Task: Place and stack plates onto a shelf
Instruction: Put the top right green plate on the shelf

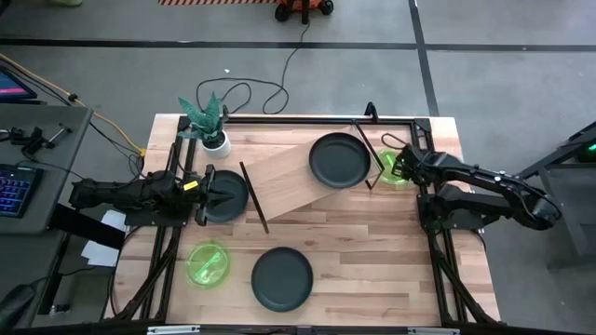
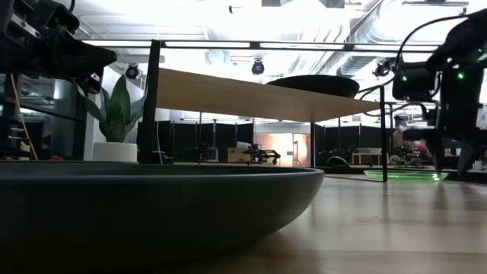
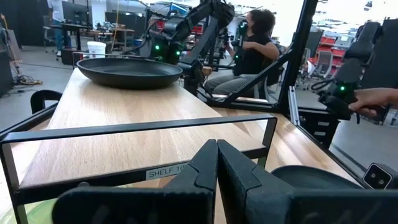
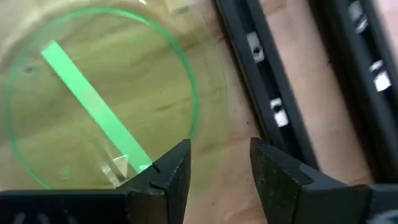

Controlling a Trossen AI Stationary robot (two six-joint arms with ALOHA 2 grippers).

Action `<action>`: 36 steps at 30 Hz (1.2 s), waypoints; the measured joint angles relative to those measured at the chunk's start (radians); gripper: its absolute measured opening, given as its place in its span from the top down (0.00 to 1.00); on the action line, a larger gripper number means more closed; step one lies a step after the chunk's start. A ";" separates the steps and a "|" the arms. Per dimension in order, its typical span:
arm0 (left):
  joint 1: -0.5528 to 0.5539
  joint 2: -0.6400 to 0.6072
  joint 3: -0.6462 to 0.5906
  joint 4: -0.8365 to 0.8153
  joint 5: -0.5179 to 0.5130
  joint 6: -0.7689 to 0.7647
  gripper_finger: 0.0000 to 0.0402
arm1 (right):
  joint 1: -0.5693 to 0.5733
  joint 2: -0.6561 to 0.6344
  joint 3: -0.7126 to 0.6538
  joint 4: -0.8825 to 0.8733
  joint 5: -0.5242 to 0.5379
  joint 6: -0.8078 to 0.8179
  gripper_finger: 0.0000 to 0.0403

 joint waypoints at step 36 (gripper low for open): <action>0.000 0.000 0.000 0.000 0.000 0.001 1.00 | 0.032 -0.003 -0.143 0.365 0.084 0.097 0.72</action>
